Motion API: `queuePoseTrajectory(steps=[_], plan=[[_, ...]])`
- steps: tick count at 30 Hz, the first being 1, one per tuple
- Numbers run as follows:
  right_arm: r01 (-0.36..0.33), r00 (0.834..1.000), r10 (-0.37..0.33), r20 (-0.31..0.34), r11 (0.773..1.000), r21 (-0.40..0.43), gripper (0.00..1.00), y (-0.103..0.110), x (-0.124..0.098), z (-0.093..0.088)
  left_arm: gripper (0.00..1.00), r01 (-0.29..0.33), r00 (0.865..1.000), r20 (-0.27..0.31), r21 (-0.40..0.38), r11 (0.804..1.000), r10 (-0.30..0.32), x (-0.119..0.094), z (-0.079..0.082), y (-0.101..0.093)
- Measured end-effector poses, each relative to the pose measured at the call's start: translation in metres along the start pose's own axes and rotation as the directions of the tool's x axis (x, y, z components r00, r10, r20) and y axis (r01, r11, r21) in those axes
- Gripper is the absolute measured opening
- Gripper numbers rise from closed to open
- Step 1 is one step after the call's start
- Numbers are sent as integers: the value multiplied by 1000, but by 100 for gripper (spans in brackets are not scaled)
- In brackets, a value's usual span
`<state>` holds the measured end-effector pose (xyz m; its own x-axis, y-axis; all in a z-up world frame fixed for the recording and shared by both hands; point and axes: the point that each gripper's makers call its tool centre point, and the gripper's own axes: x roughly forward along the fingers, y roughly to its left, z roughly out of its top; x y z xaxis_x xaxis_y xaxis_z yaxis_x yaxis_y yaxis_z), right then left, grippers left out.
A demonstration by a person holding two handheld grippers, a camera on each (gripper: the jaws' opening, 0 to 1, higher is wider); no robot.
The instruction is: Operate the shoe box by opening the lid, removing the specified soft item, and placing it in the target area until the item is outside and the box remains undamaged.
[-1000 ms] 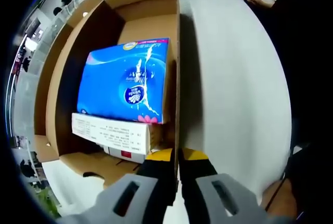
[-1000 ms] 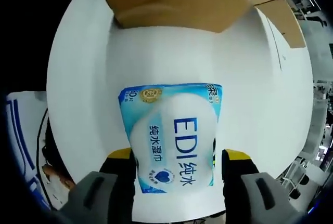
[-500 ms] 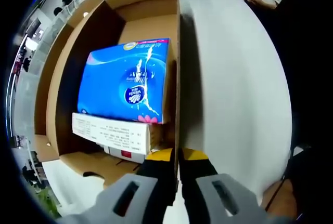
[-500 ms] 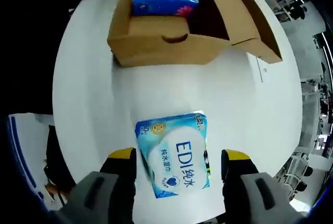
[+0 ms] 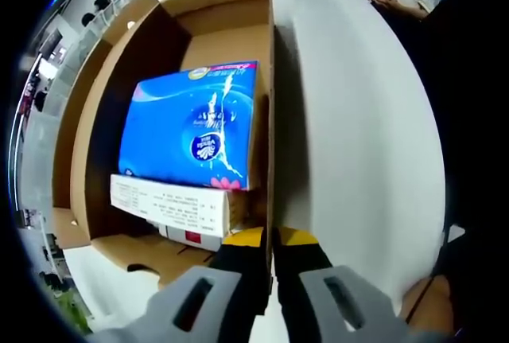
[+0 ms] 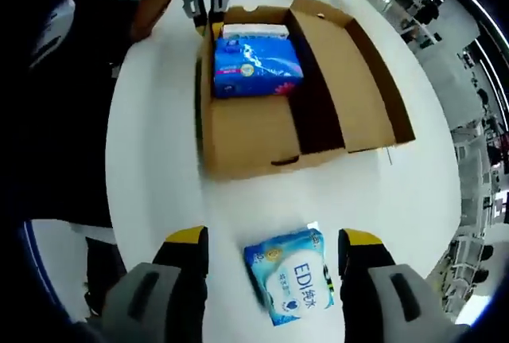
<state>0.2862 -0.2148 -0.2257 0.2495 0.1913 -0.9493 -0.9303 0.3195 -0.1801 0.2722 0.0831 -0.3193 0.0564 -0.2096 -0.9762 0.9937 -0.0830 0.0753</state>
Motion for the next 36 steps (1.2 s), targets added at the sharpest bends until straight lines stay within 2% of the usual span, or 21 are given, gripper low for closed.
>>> queuePoseTrajectory(steps=[1,2,3,8,9,10,12,15,17,21,24,27,30,32,36], plan=[[5,1000,-5,6,1000,10,68,0,0,3,3,0,1000,-1,3,1000,0,0,0,0],[28,994,-35,99,997,73,68,-3,-1,29,3,1,1000,-2,4,1000,-1,0,0,0],[16,990,-28,141,996,88,68,0,-3,42,3,0,1000,-1,5,1000,0,0,0,0],[19,980,-56,190,981,193,69,-2,-8,77,3,6,1000,17,10,1000,-6,-1,2,1],[14,977,-64,202,970,243,69,-2,-9,86,3,8,1000,20,10,1000,-8,-1,2,1],[13,976,-67,208,967,253,69,-3,-10,89,3,8,1000,21,11,1000,-8,-1,2,1],[-12,964,-73,255,948,318,69,-4,-10,107,3,10,1000,28,11,1000,-10,-1,3,1],[-50,955,-72,289,918,393,70,-4,-9,124,3,13,999,43,12,1000,-14,-1,4,2],[-57,953,-73,293,911,409,70,-3,-8,131,3,17,998,54,14,1000,-17,-2,4,1],[-49,960,-86,265,883,466,74,-4,4,142,3,25,997,66,16,1000,-26,-2,5,1],[-70,954,-95,285,853,518,74,-5,10,155,3,19,998,54,18,1000,-20,-1,5,1],[-85,952,-91,291,836,542,75,-4,15,158,3,14,999,52,19,1000,-15,0,5,1],[-89,960,-85,268,813,575,75,-1,26,157,3,18,998,61,16,1000,-19,-1,6,1],[-102,960,-88,265,774,624,76,2,34,160,3,24,997,67,17,1000,-25,-1,6,0],[-93,965,-95,244,747,658,77,1,45,162,2,21,998,62,20,1000,-22,0,6,0]])
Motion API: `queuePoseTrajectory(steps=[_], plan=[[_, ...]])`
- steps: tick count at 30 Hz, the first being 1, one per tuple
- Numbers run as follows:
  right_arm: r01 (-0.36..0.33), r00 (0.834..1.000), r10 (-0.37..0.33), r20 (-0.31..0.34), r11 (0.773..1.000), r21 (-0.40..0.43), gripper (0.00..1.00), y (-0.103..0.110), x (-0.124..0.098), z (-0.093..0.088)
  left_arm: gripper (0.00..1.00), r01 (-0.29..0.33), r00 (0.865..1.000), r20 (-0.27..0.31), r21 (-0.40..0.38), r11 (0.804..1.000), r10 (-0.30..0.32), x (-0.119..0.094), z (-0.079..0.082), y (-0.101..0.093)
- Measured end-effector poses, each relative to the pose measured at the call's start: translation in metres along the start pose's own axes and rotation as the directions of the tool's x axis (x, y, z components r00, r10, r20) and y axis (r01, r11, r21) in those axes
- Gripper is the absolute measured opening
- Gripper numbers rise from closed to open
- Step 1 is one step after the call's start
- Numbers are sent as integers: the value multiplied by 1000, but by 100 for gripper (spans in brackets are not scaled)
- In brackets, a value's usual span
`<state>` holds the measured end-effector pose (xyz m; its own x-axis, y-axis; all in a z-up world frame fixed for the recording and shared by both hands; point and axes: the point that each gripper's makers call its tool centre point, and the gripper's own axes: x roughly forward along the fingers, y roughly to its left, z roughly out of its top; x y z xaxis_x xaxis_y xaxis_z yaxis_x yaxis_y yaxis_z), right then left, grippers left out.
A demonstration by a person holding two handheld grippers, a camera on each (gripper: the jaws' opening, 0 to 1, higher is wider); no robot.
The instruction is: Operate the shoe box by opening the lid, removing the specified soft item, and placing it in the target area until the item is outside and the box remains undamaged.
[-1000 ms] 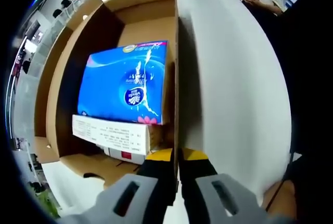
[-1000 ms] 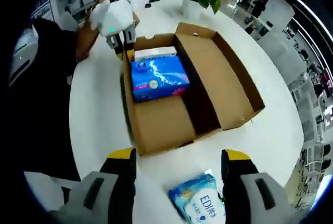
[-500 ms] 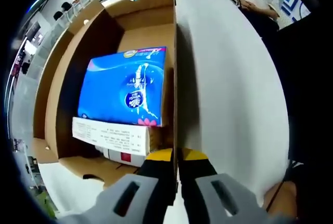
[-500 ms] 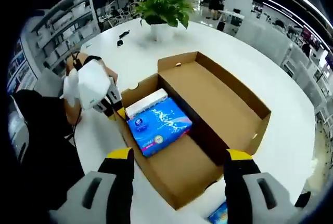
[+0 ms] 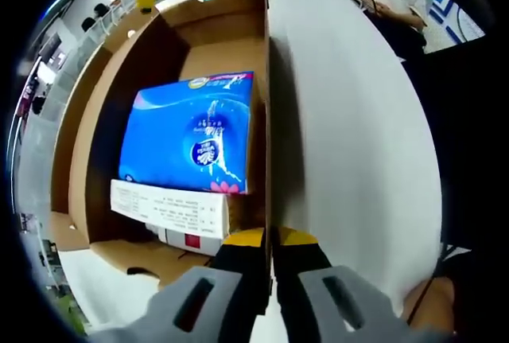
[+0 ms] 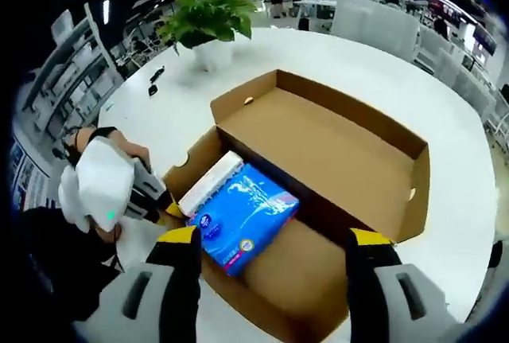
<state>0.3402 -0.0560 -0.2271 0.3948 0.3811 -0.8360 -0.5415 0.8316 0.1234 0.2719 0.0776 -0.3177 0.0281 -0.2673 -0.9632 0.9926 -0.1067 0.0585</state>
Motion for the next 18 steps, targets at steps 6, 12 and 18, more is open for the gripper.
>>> queuePoseTrajectory(steps=[6,12,18], plan=[[-4,1000,5,-9,998,69,78,7,14,-3,3,0,1000,5,-1,1000,0,0,0,0],[-6,1000,7,-5,990,139,80,13,23,1,3,-10,1000,-7,4,1000,10,0,-1,0],[-17,1000,21,-17,984,179,81,21,33,3,3,-10,1000,-12,5,1000,10,0,-2,0]])
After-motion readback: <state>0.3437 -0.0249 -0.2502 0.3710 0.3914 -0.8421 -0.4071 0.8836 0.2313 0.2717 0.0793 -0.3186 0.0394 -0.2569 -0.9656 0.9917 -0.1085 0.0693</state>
